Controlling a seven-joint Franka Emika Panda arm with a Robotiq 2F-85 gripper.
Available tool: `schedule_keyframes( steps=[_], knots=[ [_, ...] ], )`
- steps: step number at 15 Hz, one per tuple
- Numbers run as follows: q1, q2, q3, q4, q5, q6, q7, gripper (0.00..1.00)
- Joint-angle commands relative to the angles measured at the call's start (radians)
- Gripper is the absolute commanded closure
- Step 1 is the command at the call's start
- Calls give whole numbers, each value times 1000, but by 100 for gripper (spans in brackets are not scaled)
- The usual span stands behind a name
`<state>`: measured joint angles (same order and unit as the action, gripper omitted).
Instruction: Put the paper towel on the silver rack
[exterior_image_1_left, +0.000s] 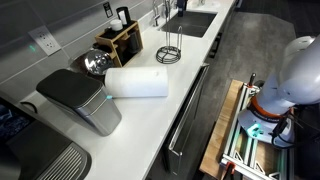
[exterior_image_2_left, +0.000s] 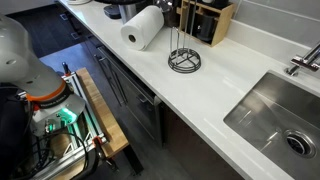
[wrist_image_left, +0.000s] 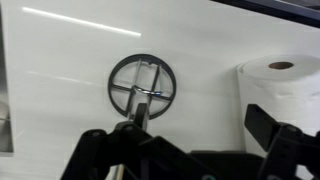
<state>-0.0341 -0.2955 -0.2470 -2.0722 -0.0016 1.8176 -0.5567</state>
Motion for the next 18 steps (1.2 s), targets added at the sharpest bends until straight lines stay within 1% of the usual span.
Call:
schedule_keyframes(
  steps=[1,4,5,6,7,8,9,16,18],
  knots=[
    [29,10,27,-36,179,-69,3,0],
    [49,25,52,-81,367,-48,25,0],
    [51,35,62,-101,422,-20,46,0],
    [55,40,70,-125,477,14,39,0],
    [57,39,84,-158,502,82,11,0],
    [40,42,84,-99,442,0,24,0],
    [41,49,90,-109,449,16,24,0],
    [36,49,90,-97,448,16,24,0],
    [37,30,80,-159,502,39,-3,0]
  ],
)
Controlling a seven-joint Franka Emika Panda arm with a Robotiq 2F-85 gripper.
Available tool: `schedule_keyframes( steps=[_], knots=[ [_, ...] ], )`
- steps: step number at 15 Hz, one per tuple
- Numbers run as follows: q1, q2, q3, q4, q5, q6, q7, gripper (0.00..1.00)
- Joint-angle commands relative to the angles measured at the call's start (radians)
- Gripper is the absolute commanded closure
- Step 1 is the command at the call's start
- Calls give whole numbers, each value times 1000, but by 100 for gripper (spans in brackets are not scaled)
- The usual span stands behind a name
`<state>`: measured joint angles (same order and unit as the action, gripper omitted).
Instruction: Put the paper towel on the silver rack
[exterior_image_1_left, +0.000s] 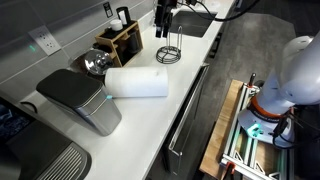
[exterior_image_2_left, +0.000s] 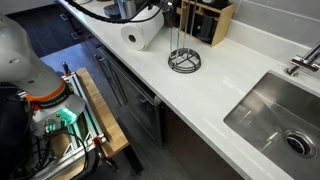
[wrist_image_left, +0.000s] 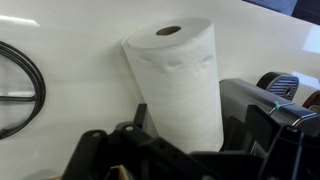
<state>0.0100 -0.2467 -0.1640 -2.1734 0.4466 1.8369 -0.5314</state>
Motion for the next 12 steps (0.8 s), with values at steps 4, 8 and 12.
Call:
schedule_keyframes(
  steps=[4,8,12],
  knots=[
    [-11,-74,-15,-203,202,78,-77,0],
    [-31,-101,-18,-339,330,174,-117,0],
    [-48,-110,-21,-432,475,248,-128,0]
  ],
)
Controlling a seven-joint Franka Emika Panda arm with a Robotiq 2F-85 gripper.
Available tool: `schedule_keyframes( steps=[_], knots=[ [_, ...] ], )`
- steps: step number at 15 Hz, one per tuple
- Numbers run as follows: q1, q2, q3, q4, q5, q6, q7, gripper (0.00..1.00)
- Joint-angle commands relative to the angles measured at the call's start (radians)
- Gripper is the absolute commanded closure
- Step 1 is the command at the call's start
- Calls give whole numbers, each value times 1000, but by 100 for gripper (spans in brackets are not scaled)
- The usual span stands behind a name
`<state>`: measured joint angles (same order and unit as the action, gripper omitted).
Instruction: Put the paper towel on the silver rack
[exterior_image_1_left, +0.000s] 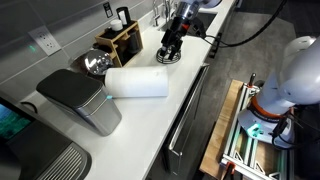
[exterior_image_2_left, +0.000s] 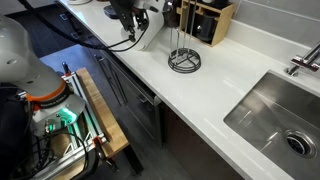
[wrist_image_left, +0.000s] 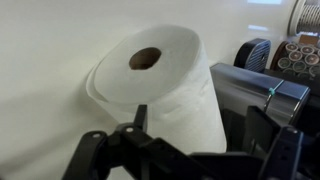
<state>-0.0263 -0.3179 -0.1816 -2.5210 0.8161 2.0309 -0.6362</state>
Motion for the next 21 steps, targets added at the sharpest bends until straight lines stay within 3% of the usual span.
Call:
schedule_keyframes(
  steps=[1,6,13,21],
  knots=[
    [-14,-33,-5,-101,149,63,-31,0],
    [-22,-11,8,-161,332,57,-97,0],
    [-39,15,25,-219,384,25,-177,0],
    [-44,99,36,-222,607,-8,-293,0]
  ],
)
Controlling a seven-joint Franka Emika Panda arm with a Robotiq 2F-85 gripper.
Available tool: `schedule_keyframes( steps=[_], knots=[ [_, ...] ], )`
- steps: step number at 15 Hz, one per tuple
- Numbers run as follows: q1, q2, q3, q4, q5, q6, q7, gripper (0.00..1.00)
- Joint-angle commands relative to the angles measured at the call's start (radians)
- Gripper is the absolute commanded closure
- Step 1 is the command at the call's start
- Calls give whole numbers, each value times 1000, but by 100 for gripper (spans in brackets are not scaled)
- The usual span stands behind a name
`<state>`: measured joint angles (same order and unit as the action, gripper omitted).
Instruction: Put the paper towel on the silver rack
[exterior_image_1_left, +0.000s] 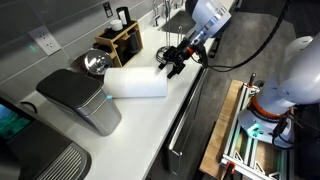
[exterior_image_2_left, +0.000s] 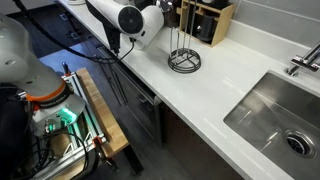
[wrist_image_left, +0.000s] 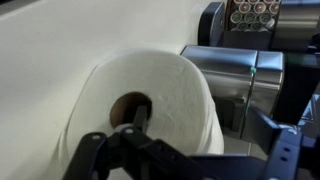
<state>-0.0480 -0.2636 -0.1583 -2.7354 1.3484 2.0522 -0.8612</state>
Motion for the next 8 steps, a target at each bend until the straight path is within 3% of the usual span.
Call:
schedule_keyframes(
  steps=[1,8],
  knots=[
    [-26,57,15,-8,80,-34,-73,0],
    [-47,109,14,1,104,-69,-96,0]
  ],
)
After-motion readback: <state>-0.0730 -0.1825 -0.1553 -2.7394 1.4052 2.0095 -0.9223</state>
